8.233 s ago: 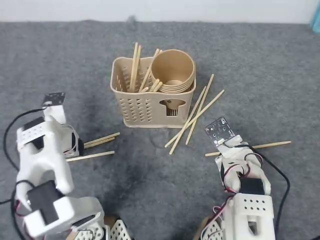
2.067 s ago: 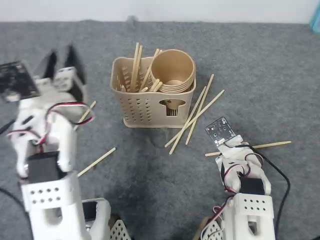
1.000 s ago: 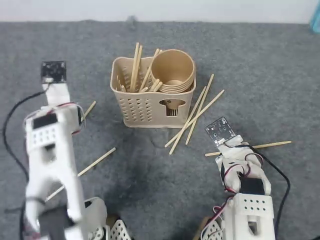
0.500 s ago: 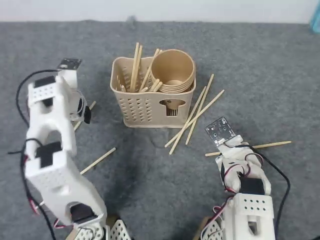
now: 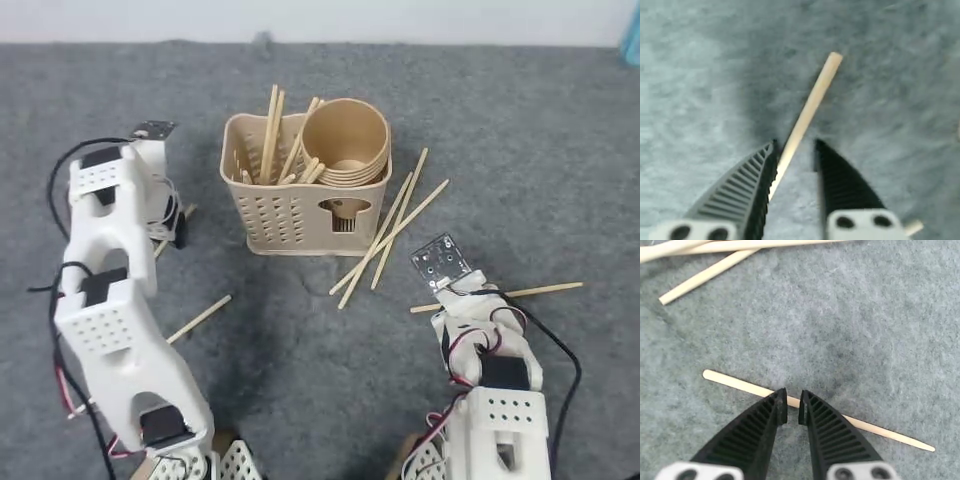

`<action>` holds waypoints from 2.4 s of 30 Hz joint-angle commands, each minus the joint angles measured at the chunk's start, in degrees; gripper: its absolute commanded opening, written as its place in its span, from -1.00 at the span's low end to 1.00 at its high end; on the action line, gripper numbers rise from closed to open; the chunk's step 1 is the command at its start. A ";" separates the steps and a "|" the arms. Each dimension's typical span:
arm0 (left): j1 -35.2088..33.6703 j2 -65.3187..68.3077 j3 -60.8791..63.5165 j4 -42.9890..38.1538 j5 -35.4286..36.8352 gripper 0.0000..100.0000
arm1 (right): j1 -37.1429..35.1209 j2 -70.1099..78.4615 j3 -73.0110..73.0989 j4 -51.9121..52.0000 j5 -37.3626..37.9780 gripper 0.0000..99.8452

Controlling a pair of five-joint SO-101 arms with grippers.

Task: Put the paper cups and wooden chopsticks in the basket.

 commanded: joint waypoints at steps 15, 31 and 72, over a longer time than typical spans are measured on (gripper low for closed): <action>-1.14 -20.92 -2.59 11.69 0.26 -0.97 | 0.48 -1.10 -0.35 -1.19 -0.53 -0.89; -0.44 -62.33 36.00 -18.11 4.92 -0.97 | 0.48 -1.19 -0.35 -0.84 -0.53 -0.89; 27.08 -84.13 52.88 -62.77 29.45 -0.97 | 0.57 -1.19 -0.35 -1.10 -0.35 -0.89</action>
